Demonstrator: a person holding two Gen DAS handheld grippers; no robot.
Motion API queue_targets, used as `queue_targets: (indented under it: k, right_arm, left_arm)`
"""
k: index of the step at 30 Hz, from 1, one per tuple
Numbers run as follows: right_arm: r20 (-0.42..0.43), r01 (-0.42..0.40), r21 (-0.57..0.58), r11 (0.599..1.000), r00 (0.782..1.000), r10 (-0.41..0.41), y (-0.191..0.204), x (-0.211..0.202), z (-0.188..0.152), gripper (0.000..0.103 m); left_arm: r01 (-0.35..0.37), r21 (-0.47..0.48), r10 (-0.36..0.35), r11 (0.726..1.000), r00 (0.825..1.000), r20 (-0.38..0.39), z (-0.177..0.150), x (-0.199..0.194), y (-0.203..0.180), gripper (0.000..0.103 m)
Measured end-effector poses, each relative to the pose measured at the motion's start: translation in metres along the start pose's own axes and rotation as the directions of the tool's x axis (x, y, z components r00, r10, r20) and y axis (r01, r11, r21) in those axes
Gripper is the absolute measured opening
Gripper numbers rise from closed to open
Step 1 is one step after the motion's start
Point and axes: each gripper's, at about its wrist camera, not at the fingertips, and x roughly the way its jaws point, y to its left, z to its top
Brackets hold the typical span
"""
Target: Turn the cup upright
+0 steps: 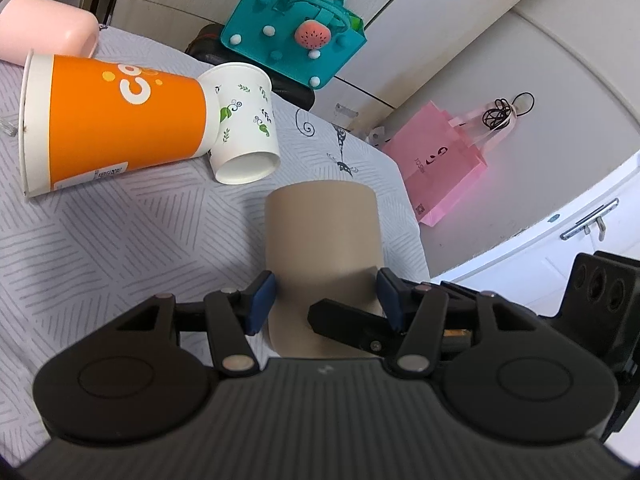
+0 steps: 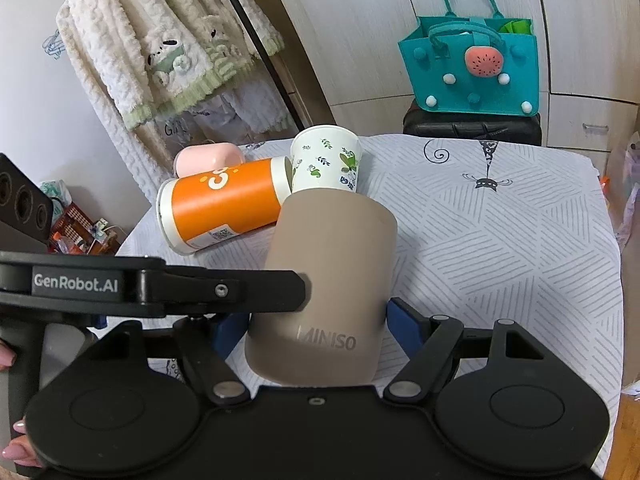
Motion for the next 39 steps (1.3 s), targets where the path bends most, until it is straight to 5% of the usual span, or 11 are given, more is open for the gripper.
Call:
queue_targets:
  k: [21, 39]
  right_arm:
    - [-0.087, 0.03, 0.042, 0.999, 0.996, -0.027, 0.022, 0.004, 0.0, 0.08]
    - [-0.209, 0.016, 0.06, 0.998, 0.978, -0.003, 0.107, 0.011, -0.013, 0.08]
  left_arm:
    - [-0.006, -0.049, 0.003, 0.999, 0.998, -0.061, 0.0, -0.012, 0.014, 0.054]
    - [-0.035, -0.129, 0.02, 0.991, 0.992, -0.123, -0.017, -0.09, 0.062, 0.054]
